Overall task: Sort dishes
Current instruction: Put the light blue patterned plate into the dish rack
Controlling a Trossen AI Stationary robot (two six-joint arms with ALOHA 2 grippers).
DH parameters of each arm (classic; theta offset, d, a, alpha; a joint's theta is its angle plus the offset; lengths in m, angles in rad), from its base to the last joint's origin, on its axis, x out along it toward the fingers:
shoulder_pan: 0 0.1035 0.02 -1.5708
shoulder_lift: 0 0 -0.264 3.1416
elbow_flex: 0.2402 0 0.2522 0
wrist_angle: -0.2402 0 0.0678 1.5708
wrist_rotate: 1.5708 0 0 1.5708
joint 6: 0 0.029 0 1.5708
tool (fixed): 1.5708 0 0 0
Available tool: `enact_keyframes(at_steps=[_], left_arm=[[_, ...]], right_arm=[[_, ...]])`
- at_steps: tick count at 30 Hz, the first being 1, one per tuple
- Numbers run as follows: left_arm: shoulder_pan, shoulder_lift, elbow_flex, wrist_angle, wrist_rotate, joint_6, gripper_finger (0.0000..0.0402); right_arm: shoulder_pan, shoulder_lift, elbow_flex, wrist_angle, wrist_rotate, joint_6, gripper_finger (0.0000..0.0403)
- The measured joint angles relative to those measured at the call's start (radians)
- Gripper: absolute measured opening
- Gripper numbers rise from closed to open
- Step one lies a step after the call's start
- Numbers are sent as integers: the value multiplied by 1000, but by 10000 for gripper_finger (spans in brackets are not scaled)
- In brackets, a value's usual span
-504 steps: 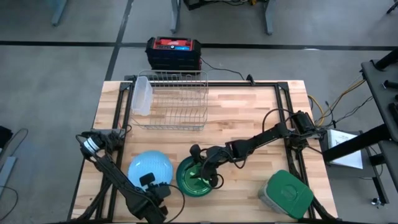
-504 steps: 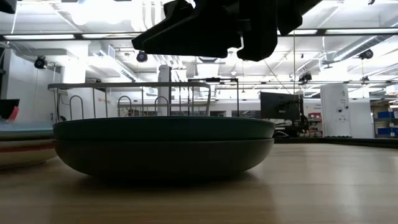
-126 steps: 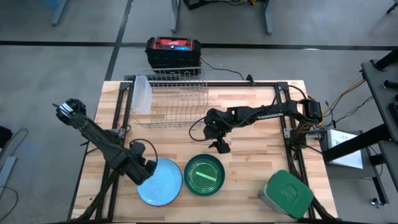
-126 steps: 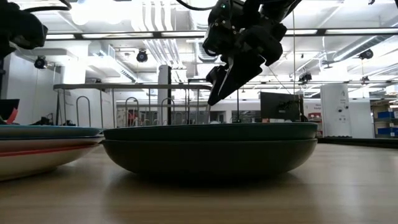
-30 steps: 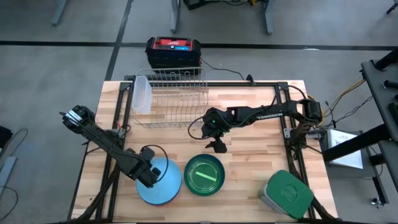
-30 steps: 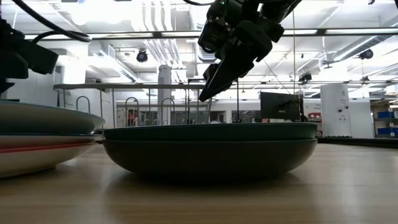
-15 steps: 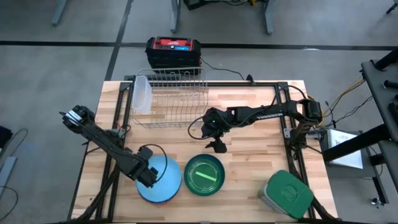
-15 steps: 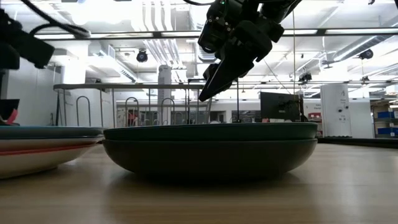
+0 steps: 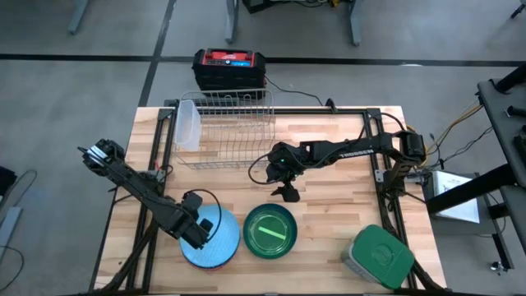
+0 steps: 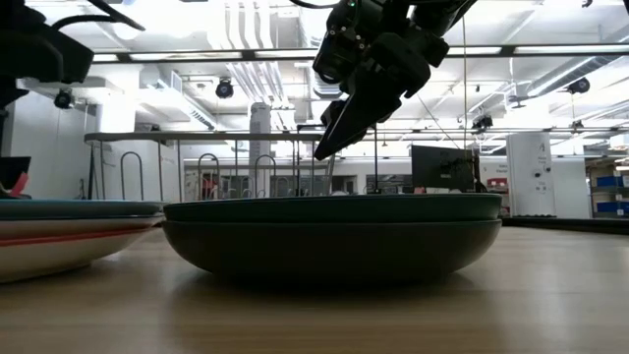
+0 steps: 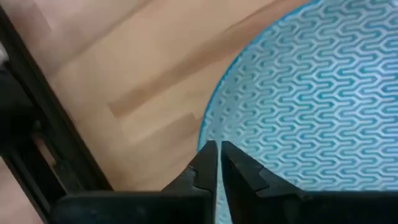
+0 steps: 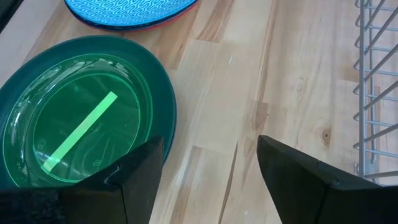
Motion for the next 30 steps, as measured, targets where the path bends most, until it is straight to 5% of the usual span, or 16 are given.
enact_keyframes(at_steps=[12, 30], left_arm=[[0, 1, -15, -27, 12, -1, 128], [0, -1, -146, 159, 9, 10, 131]], right_arm=[[0, 0, 0, 0, 0, -1, 260], [0, 0, 0, 0, 0, 0, 267]])
